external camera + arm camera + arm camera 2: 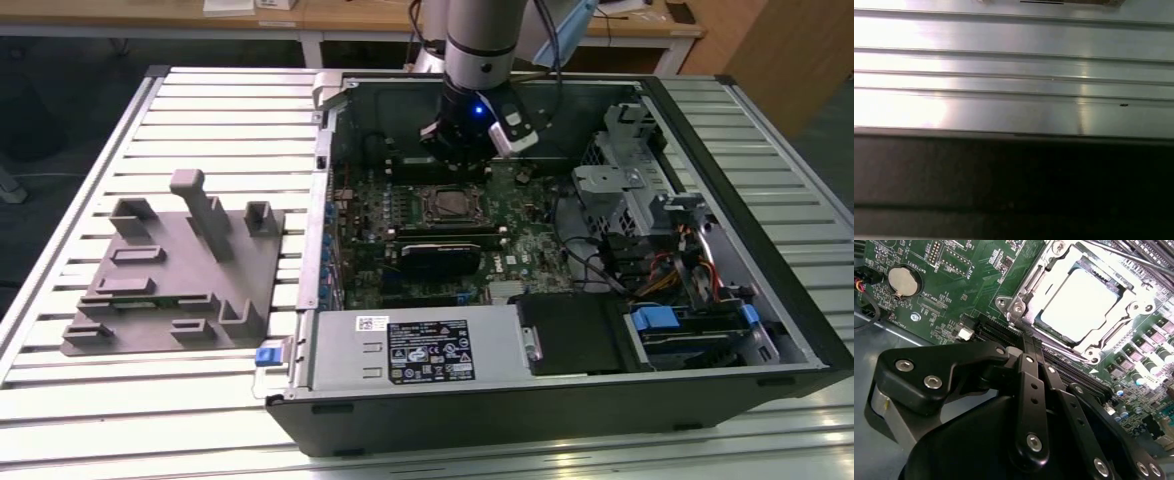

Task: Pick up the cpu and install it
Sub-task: 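Install the first cpu locking lever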

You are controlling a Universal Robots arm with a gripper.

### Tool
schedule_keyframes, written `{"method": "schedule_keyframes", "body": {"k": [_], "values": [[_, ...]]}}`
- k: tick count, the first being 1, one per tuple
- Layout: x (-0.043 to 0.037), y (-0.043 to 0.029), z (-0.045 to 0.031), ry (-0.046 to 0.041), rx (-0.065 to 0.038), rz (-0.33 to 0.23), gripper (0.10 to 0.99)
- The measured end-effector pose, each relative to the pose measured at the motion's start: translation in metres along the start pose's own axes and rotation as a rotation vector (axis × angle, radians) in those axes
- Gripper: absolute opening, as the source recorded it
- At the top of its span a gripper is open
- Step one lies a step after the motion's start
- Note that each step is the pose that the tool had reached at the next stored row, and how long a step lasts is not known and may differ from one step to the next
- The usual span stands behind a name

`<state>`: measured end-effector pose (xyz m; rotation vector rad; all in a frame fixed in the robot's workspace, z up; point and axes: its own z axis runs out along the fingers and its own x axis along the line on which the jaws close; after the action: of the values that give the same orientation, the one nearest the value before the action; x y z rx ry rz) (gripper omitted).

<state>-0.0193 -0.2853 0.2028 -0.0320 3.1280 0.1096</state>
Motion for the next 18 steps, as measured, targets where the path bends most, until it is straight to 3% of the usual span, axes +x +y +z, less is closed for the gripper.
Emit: {"method": "schedule_keyframes", "body": {"k": [10,18], "values": [[0.0000,-0.0004,0.0033,0.0011,0.018,0.000,0.106],[-0.0004,-0.0002,0.0050,0.0008,0.021,0.000,0.106]]}}
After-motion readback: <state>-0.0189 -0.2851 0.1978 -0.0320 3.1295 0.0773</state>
